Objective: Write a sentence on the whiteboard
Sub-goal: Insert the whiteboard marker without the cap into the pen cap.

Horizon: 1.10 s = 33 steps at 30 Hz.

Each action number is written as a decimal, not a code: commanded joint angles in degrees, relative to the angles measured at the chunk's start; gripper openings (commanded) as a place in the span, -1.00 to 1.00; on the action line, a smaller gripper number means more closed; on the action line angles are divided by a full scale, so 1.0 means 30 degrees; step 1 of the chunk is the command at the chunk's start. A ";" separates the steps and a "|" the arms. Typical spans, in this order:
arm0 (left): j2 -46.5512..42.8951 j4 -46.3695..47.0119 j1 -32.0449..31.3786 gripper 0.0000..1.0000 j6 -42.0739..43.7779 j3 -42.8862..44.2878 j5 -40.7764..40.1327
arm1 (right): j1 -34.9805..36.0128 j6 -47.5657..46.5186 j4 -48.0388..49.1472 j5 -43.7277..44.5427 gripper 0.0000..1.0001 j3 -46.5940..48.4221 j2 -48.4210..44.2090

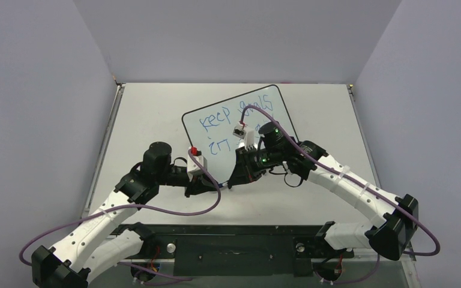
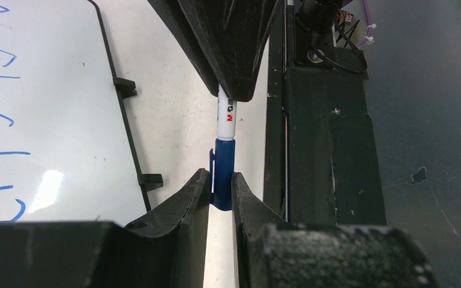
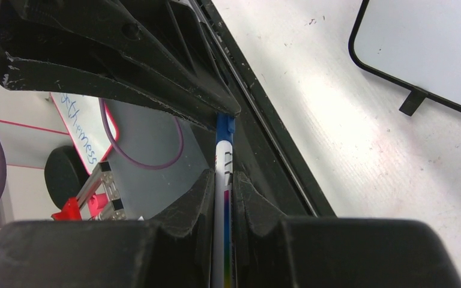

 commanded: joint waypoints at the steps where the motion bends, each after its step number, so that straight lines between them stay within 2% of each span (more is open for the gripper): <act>1: -0.0046 0.2091 -0.0276 -1.00 -0.0690 0.0230 0.0439 | 0.0442 -0.0008 0.0899 0.0504 -1.00 0.0764 0.0287; 33: -0.0080 0.4372 -0.0255 -1.00 -0.2503 -0.0229 0.0937 | 0.2531 0.0907 0.2669 0.1496 -1.00 0.0706 0.1816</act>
